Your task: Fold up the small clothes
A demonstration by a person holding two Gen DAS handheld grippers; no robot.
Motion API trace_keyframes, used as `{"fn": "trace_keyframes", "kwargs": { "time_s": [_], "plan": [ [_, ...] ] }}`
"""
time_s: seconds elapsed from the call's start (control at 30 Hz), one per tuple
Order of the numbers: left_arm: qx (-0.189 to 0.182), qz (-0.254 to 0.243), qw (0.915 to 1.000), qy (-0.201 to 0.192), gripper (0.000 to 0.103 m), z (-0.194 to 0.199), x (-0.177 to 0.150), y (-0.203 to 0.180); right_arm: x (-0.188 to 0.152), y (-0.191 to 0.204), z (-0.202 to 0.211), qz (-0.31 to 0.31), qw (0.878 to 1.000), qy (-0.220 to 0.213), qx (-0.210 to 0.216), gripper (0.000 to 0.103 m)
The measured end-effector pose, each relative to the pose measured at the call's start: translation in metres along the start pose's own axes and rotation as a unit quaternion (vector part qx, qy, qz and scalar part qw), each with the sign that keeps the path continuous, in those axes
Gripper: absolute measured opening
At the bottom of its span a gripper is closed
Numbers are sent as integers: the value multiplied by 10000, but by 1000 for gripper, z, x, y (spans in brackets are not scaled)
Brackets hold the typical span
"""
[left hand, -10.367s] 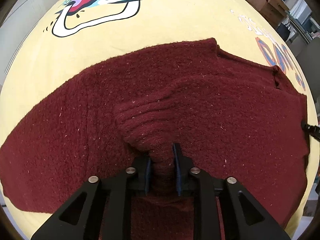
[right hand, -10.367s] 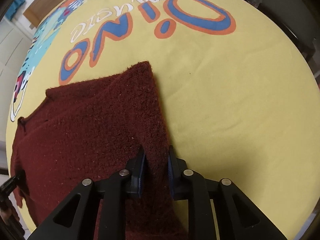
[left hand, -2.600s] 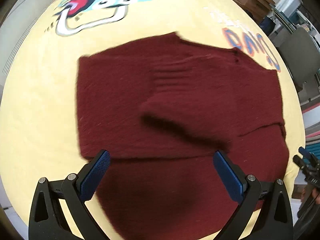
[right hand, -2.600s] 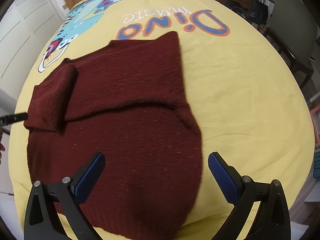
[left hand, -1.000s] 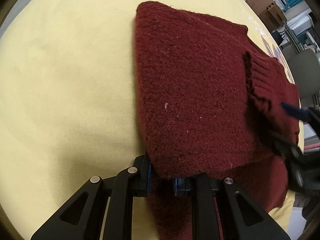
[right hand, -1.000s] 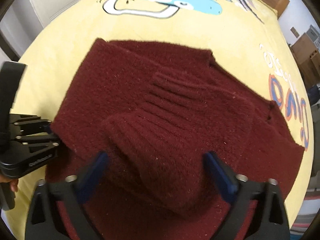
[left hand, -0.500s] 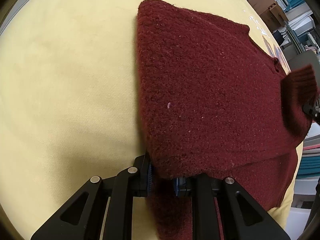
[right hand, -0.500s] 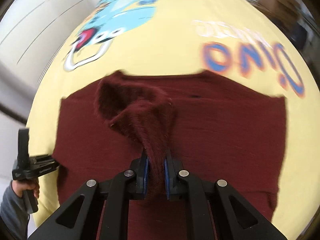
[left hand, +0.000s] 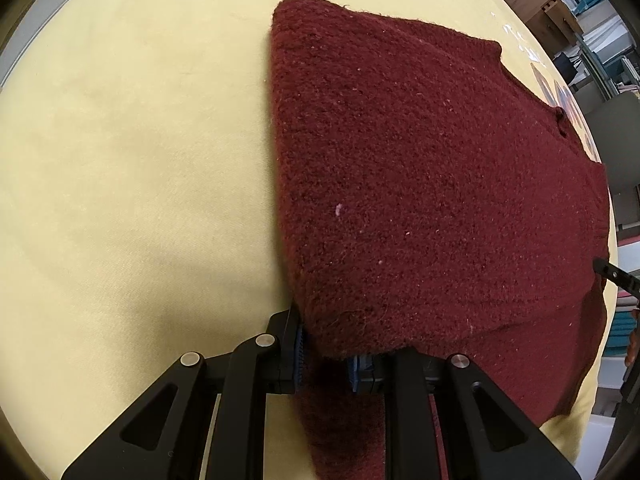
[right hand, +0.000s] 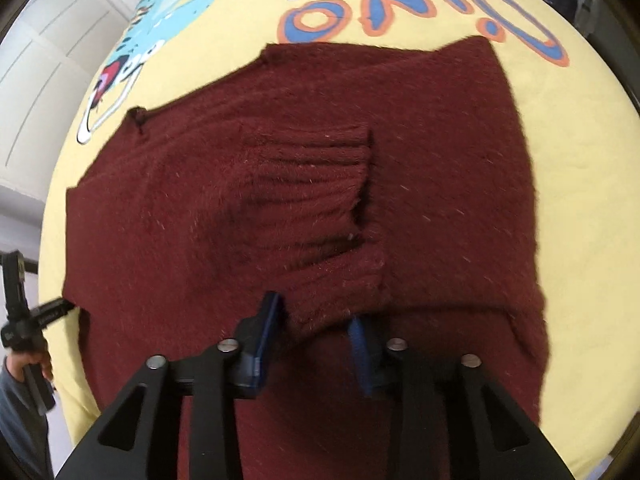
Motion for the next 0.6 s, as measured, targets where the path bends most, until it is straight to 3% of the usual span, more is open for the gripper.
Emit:
{"fn": "trace_keyframes", "kwargs": {
  "time_s": [0.07, 0.13, 0.33, 0.47, 0.6],
  "plan": [
    [9, -19, 10000, 9, 16, 0, -2, -2, -5, -7, 9, 41, 9992, 50, -397, 59],
    [25, -41, 10000, 10, 16, 0, -2, -2, -5, -14, 21, 79, 9978, -37, -661, 59],
    [103, -92, 9999, -21, 16, -1, -7, -4, 18, -15, 40, -218, 9986, -398, -274, 66],
    [96, -85, 9999, -47, 16, -1, -11, -4, 38, -4, 16, -159, 9991, -289, -273, 66],
    [94, -30, 9999, -68, 16, -4, -9, -13, 40, 5, -27, -34, 9995, 152, -277, 71]
  ]
}}
Point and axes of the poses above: each gripper's, at about its wrist camera, not at the fingertips, and z roughly against the way its jaws point, y to its left, x to its top, the point moved 3 cm from there along -z, roughly the way its jaws point, and after that the axes turned 6 degrees about x, right-handed, at the moved point
